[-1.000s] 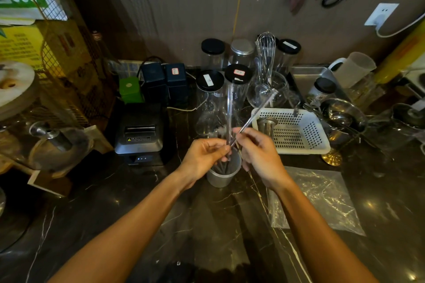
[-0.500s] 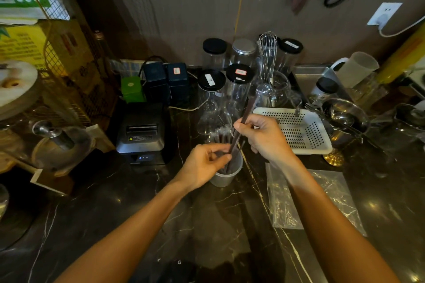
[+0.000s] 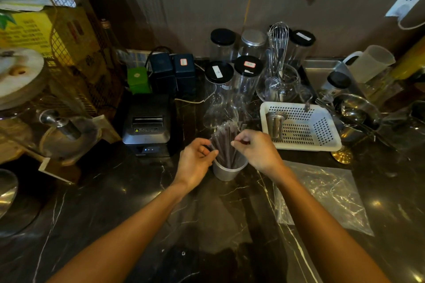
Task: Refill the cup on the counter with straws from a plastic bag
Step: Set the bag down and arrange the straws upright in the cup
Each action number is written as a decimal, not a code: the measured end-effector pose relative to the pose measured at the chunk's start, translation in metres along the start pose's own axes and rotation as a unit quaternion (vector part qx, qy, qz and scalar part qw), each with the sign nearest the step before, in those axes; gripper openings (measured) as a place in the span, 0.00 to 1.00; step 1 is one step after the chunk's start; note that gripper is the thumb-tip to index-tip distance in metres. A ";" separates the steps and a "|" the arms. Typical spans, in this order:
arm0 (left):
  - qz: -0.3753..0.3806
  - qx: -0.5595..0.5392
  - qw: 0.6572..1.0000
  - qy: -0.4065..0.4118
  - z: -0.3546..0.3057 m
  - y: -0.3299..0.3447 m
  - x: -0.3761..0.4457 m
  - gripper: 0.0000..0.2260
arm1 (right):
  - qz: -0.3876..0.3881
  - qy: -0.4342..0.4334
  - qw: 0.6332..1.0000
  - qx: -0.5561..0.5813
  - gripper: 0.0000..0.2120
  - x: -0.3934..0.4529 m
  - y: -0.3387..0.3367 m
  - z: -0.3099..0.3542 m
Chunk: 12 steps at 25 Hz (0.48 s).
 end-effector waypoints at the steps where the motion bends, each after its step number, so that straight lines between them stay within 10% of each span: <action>1: 0.006 -0.008 1.000 0.008 -0.002 0.000 0.004 0.08 | -0.024 0.004 1.000 0.007 0.06 -0.003 -0.003 -0.001; 12: 0.051 0.068 0.993 0.083 -0.010 0.003 0.039 0.10 | 0.043 0.000 0.998 0.037 0.11 0.006 -0.015 -0.017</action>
Point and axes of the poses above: each hand's wrist, its own x-axis towards the middle knuckle, its own y-axis out of the palm, z = x × y, the point moved 2 cm from there along x, towards the middle knuckle, and after that the axes turned 5 degrees about z, right-handed, at the moved point
